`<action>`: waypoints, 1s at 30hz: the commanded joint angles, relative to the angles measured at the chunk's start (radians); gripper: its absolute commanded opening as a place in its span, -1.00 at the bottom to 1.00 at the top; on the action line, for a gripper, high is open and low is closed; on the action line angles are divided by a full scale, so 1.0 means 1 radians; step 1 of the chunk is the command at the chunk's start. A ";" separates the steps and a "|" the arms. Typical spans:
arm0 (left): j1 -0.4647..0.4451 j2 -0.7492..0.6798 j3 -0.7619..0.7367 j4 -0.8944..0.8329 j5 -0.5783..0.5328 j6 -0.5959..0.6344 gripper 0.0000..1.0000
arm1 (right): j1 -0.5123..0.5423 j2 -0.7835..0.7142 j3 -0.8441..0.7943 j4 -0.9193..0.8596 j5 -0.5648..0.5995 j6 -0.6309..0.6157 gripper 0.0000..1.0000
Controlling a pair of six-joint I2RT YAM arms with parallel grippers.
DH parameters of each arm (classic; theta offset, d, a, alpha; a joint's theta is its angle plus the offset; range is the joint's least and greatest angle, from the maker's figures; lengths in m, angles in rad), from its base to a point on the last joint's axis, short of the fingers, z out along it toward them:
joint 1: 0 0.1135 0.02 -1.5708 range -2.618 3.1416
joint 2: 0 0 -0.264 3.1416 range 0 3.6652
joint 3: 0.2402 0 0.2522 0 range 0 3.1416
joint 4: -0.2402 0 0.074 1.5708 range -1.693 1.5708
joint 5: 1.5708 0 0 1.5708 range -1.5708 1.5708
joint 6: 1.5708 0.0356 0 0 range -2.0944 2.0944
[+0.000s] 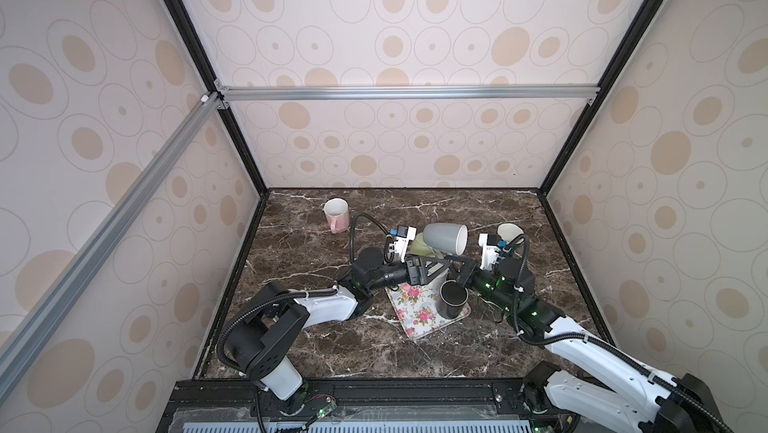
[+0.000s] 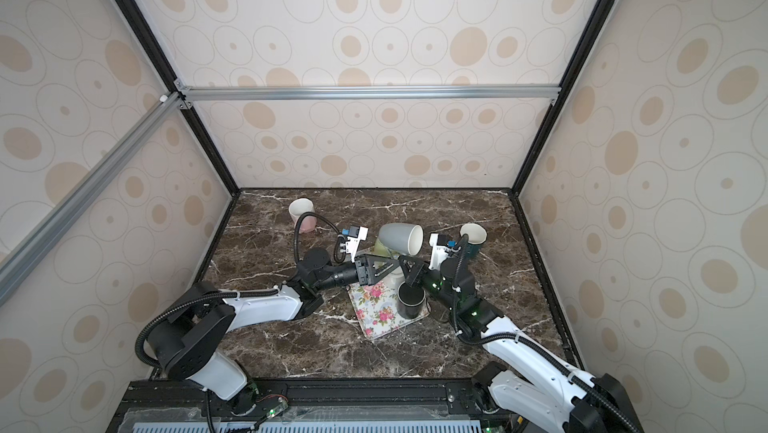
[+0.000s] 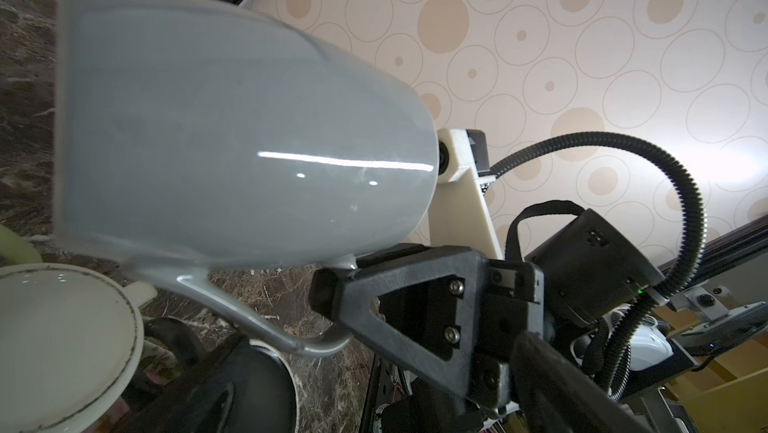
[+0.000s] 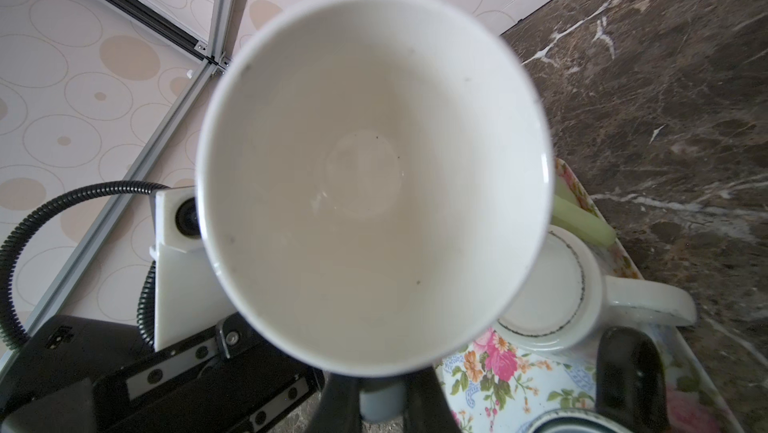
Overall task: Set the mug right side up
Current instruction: 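Rotate the grey mug opening-up with the left gripper while the right gripper holds its base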
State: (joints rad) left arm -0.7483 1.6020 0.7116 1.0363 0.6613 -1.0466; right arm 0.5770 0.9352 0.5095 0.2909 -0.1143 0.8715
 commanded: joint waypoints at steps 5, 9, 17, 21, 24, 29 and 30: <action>-0.005 -0.001 0.032 0.034 0.008 0.010 0.96 | 0.003 -0.054 -0.011 0.046 0.031 -0.021 -1.00; -0.005 -0.001 0.033 0.029 0.004 0.011 0.96 | 0.003 -0.061 -0.013 0.038 0.034 -0.021 -1.00; -0.005 -0.004 0.031 0.018 0.000 0.018 0.96 | 0.002 -0.076 -0.007 -0.005 0.068 -0.027 -1.00; -0.005 -0.007 0.031 0.004 -0.002 0.027 0.96 | 0.002 -0.094 0.001 -0.047 0.116 -0.033 -1.00; -0.005 -0.013 0.028 0.001 -0.005 0.034 0.96 | 0.003 -0.105 0.025 -0.114 0.160 -0.050 -1.00; -0.005 -0.034 0.031 -0.061 -0.027 0.080 0.96 | 0.002 -0.116 0.064 -0.207 0.204 -0.090 -1.00; -0.006 -0.039 0.033 -0.078 -0.032 0.092 0.96 | 0.003 -0.120 0.068 -0.219 0.213 -0.093 -1.00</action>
State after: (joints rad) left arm -0.7483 1.5982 0.7116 0.9913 0.6430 -1.0061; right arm 0.5770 0.8501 0.5167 0.0639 0.0441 0.8162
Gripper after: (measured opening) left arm 0.982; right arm 0.154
